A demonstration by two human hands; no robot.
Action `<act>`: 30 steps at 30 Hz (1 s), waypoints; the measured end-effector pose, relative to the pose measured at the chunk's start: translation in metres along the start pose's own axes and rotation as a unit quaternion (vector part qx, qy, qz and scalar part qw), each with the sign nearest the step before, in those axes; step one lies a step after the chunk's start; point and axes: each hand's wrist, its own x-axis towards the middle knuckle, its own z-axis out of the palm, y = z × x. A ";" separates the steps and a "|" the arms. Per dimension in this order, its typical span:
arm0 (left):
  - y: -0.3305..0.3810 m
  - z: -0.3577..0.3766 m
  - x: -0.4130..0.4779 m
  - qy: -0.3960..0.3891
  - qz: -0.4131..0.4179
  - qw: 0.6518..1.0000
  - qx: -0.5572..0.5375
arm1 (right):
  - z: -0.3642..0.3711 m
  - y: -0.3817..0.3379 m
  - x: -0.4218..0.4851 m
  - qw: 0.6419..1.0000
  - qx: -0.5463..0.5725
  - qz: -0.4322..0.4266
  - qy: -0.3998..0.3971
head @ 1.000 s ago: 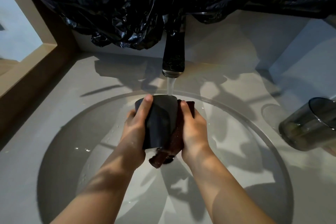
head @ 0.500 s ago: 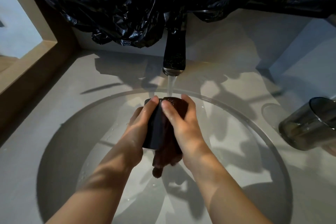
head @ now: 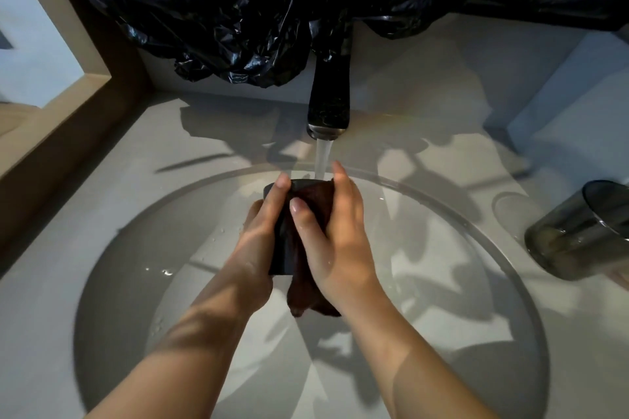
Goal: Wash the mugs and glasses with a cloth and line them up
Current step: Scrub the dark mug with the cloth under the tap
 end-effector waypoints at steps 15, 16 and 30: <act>0.010 0.001 -0.009 -0.047 0.007 0.998 -0.032 | 0.005 0.007 0.006 0.998 0.055 0.026 -0.035; 0.010 0.001 -0.009 -0.053 0.014 0.998 -0.025 | 0.003 0.005 0.011 0.992 0.112 0.046 -0.020; 0.009 -0.002 -0.005 -0.044 0.012 0.993 -0.106 | 0.010 0.014 0.015 0.981 0.181 0.005 -0.066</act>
